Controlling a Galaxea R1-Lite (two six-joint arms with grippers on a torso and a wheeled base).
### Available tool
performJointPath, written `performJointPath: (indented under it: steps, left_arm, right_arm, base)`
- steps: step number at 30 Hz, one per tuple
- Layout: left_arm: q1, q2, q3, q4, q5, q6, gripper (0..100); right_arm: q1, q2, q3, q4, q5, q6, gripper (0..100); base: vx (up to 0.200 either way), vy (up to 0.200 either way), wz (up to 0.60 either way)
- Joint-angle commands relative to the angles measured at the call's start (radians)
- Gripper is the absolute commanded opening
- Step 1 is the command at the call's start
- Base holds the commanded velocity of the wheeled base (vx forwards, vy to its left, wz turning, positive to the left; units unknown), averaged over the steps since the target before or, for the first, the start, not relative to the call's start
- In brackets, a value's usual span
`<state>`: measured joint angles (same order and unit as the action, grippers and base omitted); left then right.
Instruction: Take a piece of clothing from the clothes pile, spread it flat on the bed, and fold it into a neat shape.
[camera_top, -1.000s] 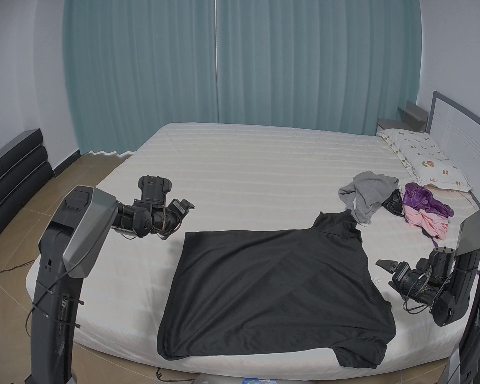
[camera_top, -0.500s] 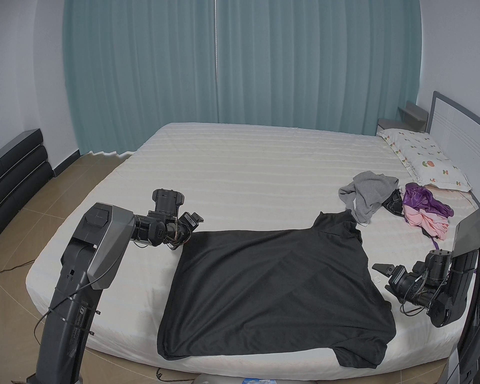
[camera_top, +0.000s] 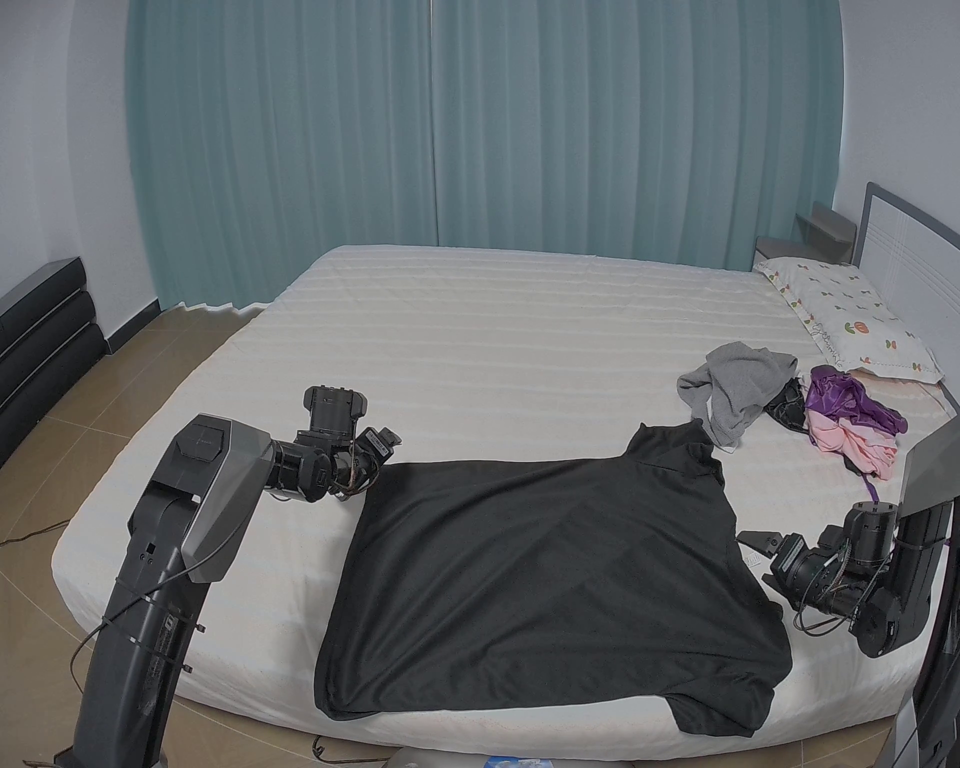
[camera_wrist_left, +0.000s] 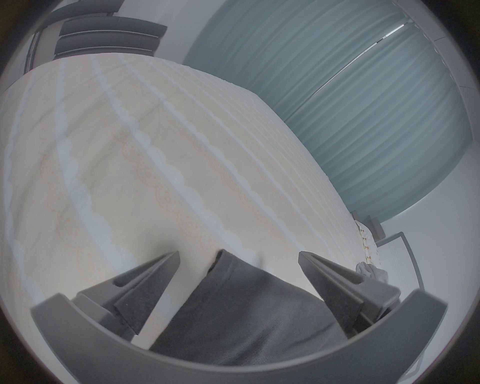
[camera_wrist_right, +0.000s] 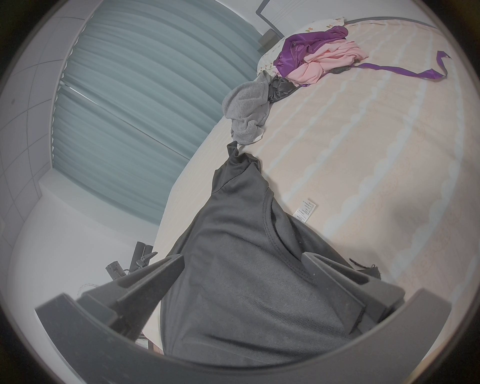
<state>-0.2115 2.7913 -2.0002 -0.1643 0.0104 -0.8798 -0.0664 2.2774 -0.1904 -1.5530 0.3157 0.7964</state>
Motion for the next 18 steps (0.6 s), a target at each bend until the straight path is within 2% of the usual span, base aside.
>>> performJointPath:
  steps: [1, 3, 4, 9, 14, 18]
  left_arm:
    - [-0.003, 0.007, 0.000, 0.002, 0.000, 0.001, 100]
    - [-0.003, 0.007, 0.000, 0.005, 0.000, 0.002, 100]
    - [-0.005, 0.007, 0.000, 0.005, 0.000, 0.004, 0]
    - [-0.003, 0.021, 0.000, -0.003, 0.010, 0.031, 0]
    - [0.001, 0.024, 0.000, -0.046, 0.071, 0.058, 0]
    - [0.017, 0.014, 0.000, -0.084, 0.098, 0.134, 0]
  right_arm:
    - [0.000, 0.002, 0.002, -0.013, 0.000, 0.000, 100]
    - [0.002, 0.002, 0.002, -0.013, 0.000, 0.000, 100]
    - [0.002, 0.002, 0.002, -0.013, 0.000, 0.000, 100]
    - [0.003, -0.007, -0.001, -0.013, 0.000, 0.000, 100]
    - [0.020, -0.016, -0.006, -0.013, -0.006, 0.000, 100]
    - [0.037, 0.008, -0.067, -0.013, -0.010, 0.015, 100]
  base:
    - [0.000, 0.000, 0.00]
    - [0.000, 0.000, 0.00]
    - [0.000, 0.000, 0.00]
    - [0.000, 0.000, 0.00]
    - [0.000, 0.000, 0.00]
    - [0.000, 0.000, 0.00]
